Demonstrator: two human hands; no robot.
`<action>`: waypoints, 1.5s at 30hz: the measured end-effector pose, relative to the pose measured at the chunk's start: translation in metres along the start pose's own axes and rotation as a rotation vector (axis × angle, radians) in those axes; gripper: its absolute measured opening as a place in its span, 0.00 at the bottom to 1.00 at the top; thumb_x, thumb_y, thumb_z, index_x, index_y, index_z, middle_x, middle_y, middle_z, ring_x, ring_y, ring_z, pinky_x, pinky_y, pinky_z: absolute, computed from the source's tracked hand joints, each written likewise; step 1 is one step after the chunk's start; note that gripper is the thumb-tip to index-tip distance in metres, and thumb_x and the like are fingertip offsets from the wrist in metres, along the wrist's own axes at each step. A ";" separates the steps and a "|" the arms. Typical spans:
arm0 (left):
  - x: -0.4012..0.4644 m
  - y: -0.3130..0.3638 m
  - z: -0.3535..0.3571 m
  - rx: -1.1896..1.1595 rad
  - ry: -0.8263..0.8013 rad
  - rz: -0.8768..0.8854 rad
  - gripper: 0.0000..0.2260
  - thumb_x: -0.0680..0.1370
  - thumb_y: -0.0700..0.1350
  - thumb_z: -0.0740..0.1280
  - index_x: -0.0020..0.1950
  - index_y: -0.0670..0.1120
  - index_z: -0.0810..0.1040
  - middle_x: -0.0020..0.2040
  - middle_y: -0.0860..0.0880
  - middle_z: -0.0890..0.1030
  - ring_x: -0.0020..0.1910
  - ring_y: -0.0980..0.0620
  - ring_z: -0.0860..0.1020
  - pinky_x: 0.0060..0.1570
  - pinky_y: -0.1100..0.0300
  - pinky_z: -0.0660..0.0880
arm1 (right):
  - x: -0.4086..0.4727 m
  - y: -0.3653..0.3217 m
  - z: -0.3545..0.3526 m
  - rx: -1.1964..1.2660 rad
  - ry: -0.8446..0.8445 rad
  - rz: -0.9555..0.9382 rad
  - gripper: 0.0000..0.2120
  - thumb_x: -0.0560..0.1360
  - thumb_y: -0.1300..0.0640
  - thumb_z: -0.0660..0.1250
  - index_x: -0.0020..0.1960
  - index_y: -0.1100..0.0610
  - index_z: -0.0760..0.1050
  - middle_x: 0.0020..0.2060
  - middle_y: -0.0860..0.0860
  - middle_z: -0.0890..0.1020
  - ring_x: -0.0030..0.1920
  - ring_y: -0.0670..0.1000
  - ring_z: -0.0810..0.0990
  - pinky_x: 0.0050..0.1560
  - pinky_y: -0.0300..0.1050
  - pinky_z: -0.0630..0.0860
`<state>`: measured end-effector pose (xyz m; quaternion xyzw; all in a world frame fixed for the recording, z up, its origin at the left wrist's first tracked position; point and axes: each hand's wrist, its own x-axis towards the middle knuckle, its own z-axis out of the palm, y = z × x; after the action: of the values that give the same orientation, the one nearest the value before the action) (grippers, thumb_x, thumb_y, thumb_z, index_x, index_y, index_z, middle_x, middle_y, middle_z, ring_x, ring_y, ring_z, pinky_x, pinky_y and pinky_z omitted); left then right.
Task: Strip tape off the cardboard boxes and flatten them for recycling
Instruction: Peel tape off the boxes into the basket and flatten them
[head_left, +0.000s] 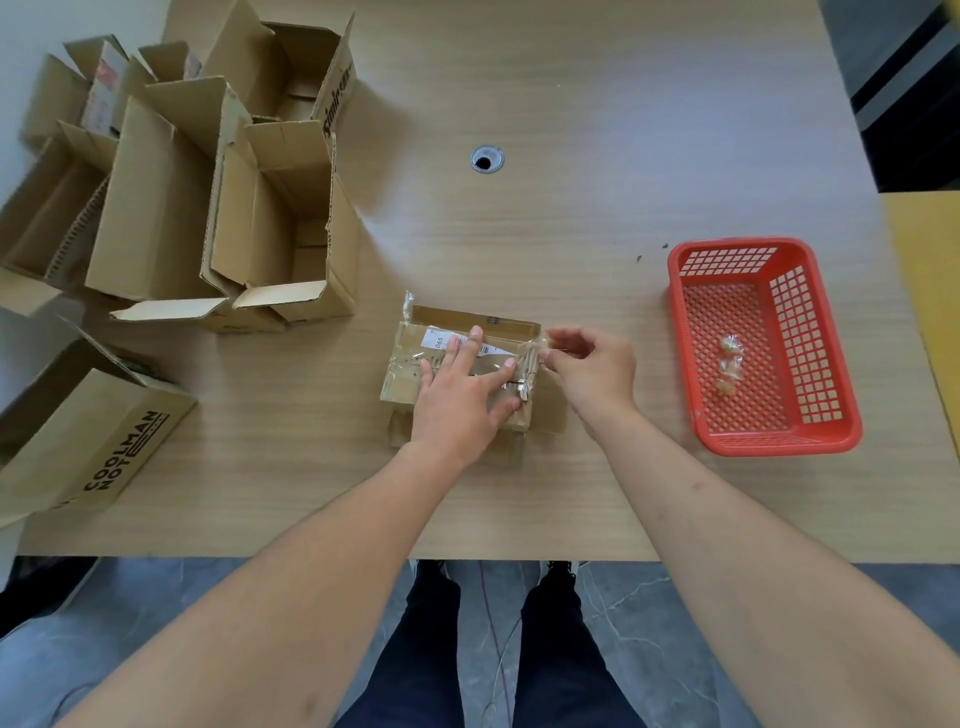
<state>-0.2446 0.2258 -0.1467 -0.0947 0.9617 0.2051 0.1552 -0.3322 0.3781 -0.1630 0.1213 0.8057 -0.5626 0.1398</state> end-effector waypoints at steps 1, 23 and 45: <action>0.000 0.000 0.000 0.009 -0.002 0.006 0.22 0.81 0.61 0.64 0.75 0.63 0.70 0.84 0.50 0.48 0.83 0.46 0.47 0.78 0.39 0.45 | 0.000 0.002 0.002 0.119 0.034 0.077 0.12 0.69 0.69 0.79 0.47 0.55 0.85 0.40 0.50 0.86 0.42 0.48 0.86 0.51 0.43 0.83; 0.002 -0.002 0.006 0.032 -0.009 0.007 0.21 0.82 0.60 0.63 0.75 0.63 0.69 0.84 0.49 0.47 0.83 0.45 0.46 0.78 0.36 0.46 | 0.003 0.006 0.002 -0.025 0.453 0.119 0.09 0.70 0.65 0.72 0.44 0.52 0.86 0.37 0.47 0.86 0.40 0.48 0.84 0.55 0.50 0.81; 0.026 0.092 0.028 0.150 -0.062 0.088 0.26 0.84 0.61 0.55 0.82 0.60 0.54 0.83 0.46 0.40 0.82 0.40 0.41 0.79 0.37 0.48 | 0.016 -0.015 -0.129 0.002 0.638 -0.155 0.04 0.74 0.59 0.76 0.45 0.52 0.83 0.36 0.41 0.83 0.38 0.40 0.82 0.45 0.37 0.79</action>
<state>-0.2846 0.3172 -0.1466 -0.0341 0.9723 0.1419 0.1826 -0.3637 0.4946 -0.1139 0.2301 0.8150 -0.5061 -0.1632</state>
